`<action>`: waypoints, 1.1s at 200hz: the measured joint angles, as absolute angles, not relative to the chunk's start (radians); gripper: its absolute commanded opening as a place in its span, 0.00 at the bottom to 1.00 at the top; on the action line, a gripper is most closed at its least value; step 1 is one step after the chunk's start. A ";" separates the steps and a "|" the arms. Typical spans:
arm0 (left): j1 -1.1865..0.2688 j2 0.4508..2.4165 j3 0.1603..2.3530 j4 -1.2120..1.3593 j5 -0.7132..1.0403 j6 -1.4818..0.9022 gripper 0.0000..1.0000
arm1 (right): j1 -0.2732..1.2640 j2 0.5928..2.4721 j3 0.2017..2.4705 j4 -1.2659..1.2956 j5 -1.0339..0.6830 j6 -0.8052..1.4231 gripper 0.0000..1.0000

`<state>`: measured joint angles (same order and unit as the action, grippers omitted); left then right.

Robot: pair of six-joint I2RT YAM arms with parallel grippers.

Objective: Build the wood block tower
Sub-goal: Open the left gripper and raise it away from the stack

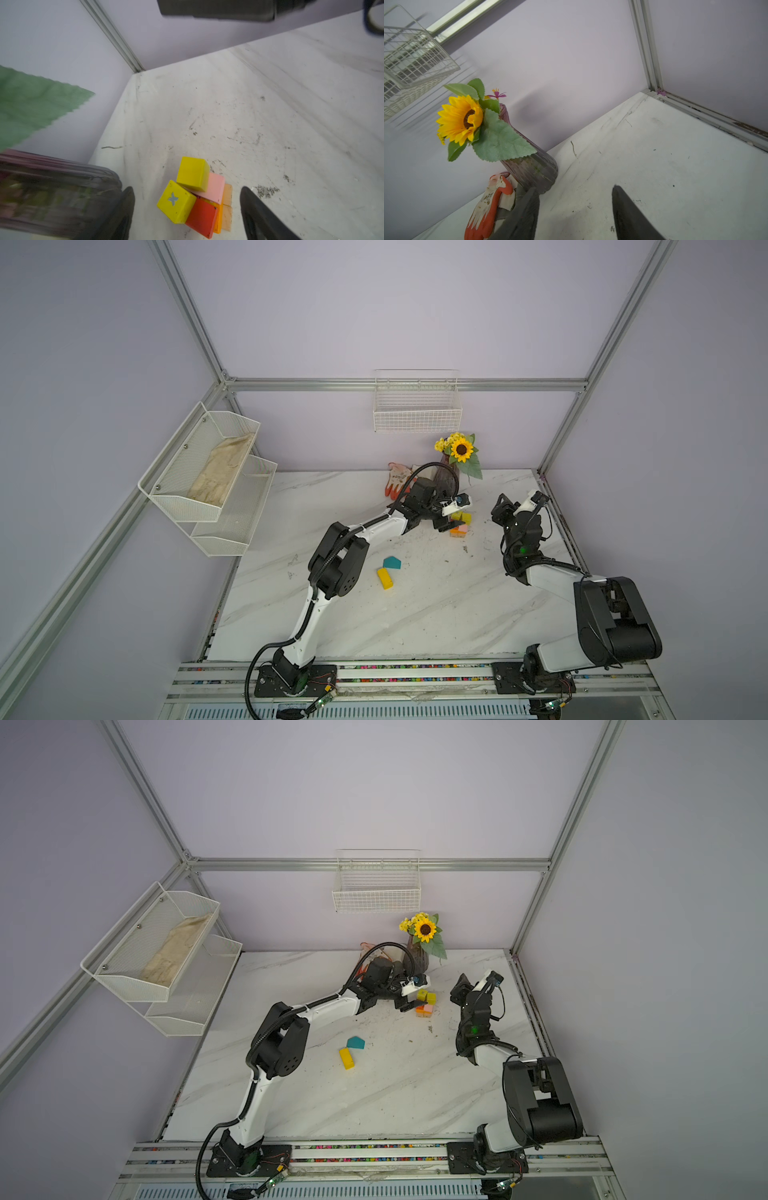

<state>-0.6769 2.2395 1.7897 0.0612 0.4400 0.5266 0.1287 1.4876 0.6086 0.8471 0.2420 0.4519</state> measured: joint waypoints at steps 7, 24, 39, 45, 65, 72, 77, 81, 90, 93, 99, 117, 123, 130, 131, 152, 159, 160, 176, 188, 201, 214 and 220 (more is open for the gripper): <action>-0.683 2.206 1.776 0.089 0.391 0.464 0.94 | 0.123 1.509 0.616 0.846 0.237 0.459 0.56; -0.690 2.125 1.753 0.152 0.258 0.331 0.94 | 0.116 1.555 0.628 0.838 0.222 0.476 0.55; -0.687 2.041 1.702 0.214 0.143 0.234 1.00 | 0.112 1.583 0.629 0.830 0.218 0.486 0.54; -0.684 2.012 1.676 0.241 0.112 0.194 1.00 | 0.112 1.591 0.629 0.825 0.218 0.488 0.54; -0.673 1.932 1.583 0.313 0.035 0.099 0.95 | 0.111 1.603 0.629 0.824 0.218 0.498 0.54; -0.668 1.916 1.555 0.329 0.010 0.063 0.94 | 0.110 1.603 0.629 0.824 0.218 0.503 0.54; -0.665 1.910 1.541 0.334 -0.007 0.042 0.94 | 0.109 1.603 0.629 0.824 0.218 0.505 0.54; -0.661 1.908 1.530 0.336 -0.020 0.024 0.94 | 0.109 1.603 0.628 0.824 0.218 0.509 0.54; -0.654 1.907 1.513 0.332 -0.044 -0.017 0.94 | 0.107 1.603 0.628 0.824 0.218 0.514 0.54; -0.652 1.908 1.507 0.329 -0.051 -0.031 0.93 | 0.107 1.603 0.627 0.824 0.218 0.516 0.54; -0.647 1.911 1.497 0.316 -0.062 -0.062 0.92 | 0.106 1.603 0.625 0.824 0.218 0.519 0.54; -0.628 1.929 1.493 0.279 -0.079 -0.144 0.91 | 0.105 1.603 0.615 0.820 0.213 0.528 0.54; -0.621 1.936 1.493 0.264 -0.084 -0.168 0.92 | 0.105 1.603 0.612 0.816 0.209 0.532 0.55; -0.613 1.946 1.493 0.250 -0.088 -0.192 0.92 | 0.105 1.603 0.609 0.811 0.202 0.536 0.57; -0.612 1.948 1.493 0.247 -0.090 -0.198 0.92 | 0.105 1.603 0.609 0.810 0.202 0.537 0.57; -0.595 1.984 1.494 0.191 -0.120 -0.263 0.89 | 0.105 1.603 0.604 0.791 0.184 0.561 0.59; -0.591 2.001 1.496 0.163 -0.132 -0.282 0.88 | 0.105 1.603 0.604 0.780 0.183 0.577 0.59; -0.590 2.003 1.496 0.161 -0.133 -0.286 0.88 | 0.105 1.603 0.604 0.777 0.183 0.579 0.59; -0.587 2.048 1.500 0.102 -0.147 -0.323 0.84 | 0.105 1.603 0.604 0.742 0.184 0.616 0.59; -0.588 2.085 1.505 0.064 -0.148 -0.342 0.82 | 0.105 1.603 0.605 0.717 0.185 0.634 0.58; -0.588 2.116 1.508 0.036 -0.145 -0.358 0.81 | 0.105 1.603 0.605 0.702 0.187 0.648 0.58; -0.589 2.143 1.516 0.007 -0.138 -0.368 0.79 | 0.105 1.605 0.605 0.699 0.189 0.659 0.58; -0.589 2.156 1.530 -0.007 -0.134 -0.373 0.79 | 0.105 1.607 0.605 0.700 0.190 0.662 0.58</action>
<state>-0.5892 2.1559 1.5295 -0.0074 -0.1341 -0.3725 0.1051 1.6070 0.6048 0.6998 0.1898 0.6621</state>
